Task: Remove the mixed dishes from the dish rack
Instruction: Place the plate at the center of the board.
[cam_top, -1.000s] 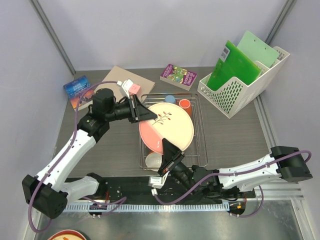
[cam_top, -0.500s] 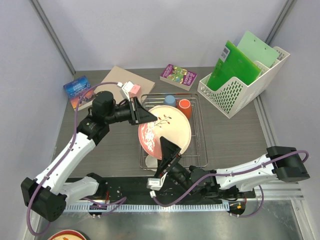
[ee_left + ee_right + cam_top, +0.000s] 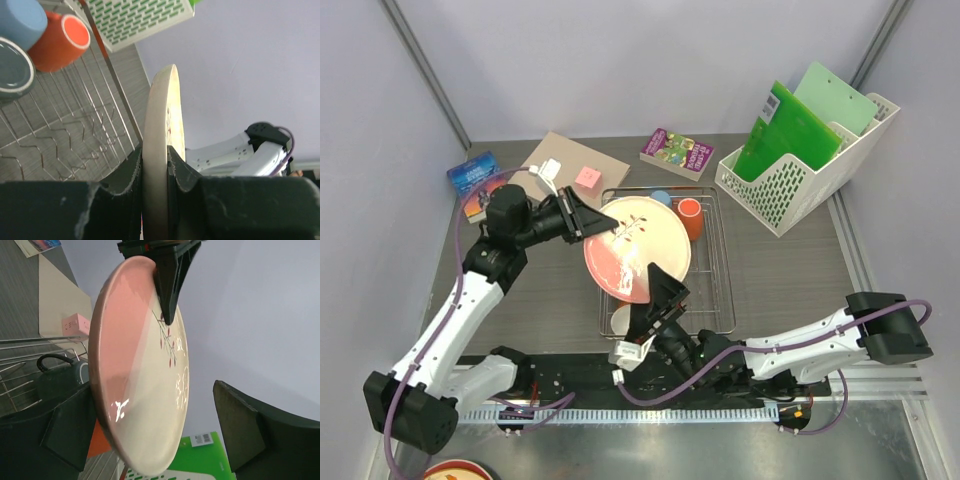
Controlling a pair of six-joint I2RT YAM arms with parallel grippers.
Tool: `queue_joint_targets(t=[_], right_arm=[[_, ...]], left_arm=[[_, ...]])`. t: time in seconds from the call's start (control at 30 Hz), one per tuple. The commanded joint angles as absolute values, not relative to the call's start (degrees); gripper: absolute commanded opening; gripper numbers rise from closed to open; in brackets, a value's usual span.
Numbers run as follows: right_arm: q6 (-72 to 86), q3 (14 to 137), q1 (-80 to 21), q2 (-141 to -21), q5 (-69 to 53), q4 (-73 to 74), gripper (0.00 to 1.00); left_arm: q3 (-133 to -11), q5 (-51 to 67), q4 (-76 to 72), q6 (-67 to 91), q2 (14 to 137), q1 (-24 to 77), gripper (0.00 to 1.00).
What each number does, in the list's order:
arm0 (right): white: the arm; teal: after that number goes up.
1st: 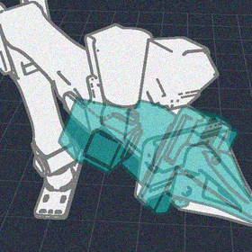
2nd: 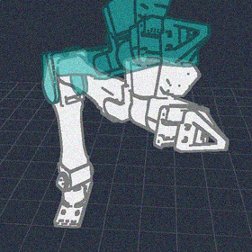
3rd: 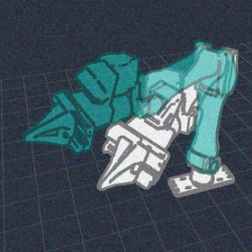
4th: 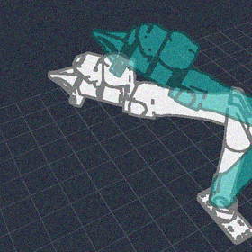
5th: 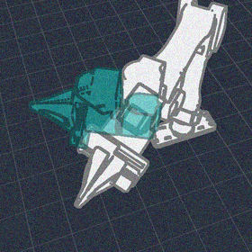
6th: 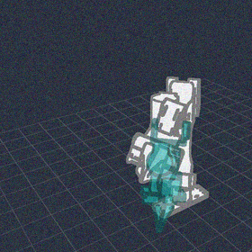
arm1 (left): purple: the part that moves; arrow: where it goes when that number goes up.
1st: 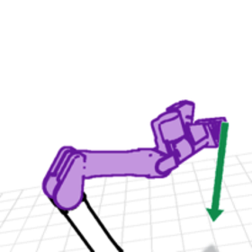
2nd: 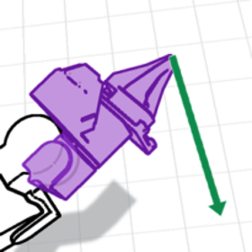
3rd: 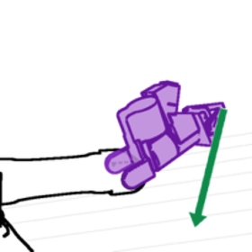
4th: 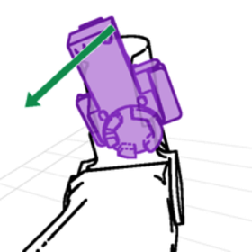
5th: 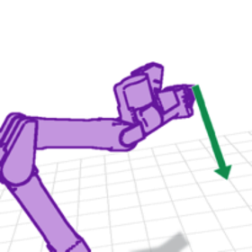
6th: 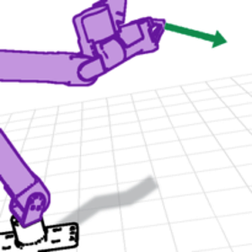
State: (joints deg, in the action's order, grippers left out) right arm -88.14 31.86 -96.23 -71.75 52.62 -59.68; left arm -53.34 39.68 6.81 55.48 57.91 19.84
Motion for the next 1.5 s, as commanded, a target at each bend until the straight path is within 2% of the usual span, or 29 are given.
queue_joint_targets(t=[0.0,0.3,0.37,0.4,0.43,0.53,0.73,1.13,1.47], right_arm=[[-81.2,38.3,-97.9,-69.3,60.0,-66.8,0.96],[-57.6,47.6,-99.9,-61.1,74.0,-45.8,0.97],[-46.4,49.6,-100.4,-57.9,75.6,-41.1,0.98],[-41.4,50.3,-100.4,-53.3,75.4,-33.6,0.98],[-30.2,51.1,-100.4,-50.9,74.6,-29.1,0.98],[-18.3,51.6,-100.3,-41.4,71.3,-20.5,1.00],[-14.7,47.6,-100.4,-33.2,73.9,-18.3,1.00],[-6.2,44.1,-100.4,-30.9,70.5,-12.8,1.00],[-2.9,39.5,-100.5,-27.2,69.1,-13.0,1.00]], left_arm=[[-54.8,36.8,-6.4,61.8,55.1,15.7,0.00],[-57.7,29.5,-2.8,63.3,54.2,9.2,0.00],[-59.1,26.1,2.7,61.2,54.1,7.8,0.00],[-60.0,25.4,3.5,60.6,54.1,7.3,0.00],[-60.6,23.5,6.1,60.0,54.1,6.9,0.00],[-62.5,21.2,8.9,58.1,54.5,5.5,0.00],[-63.3,16.6,12.0,57.7,54.8,1.9,0.00],[-55.8,3.4,18.1,56.5,52.9,-10.7,0.00],[-50.6,4.7,12.2,59.0,61.1,-13.6,0.00]])
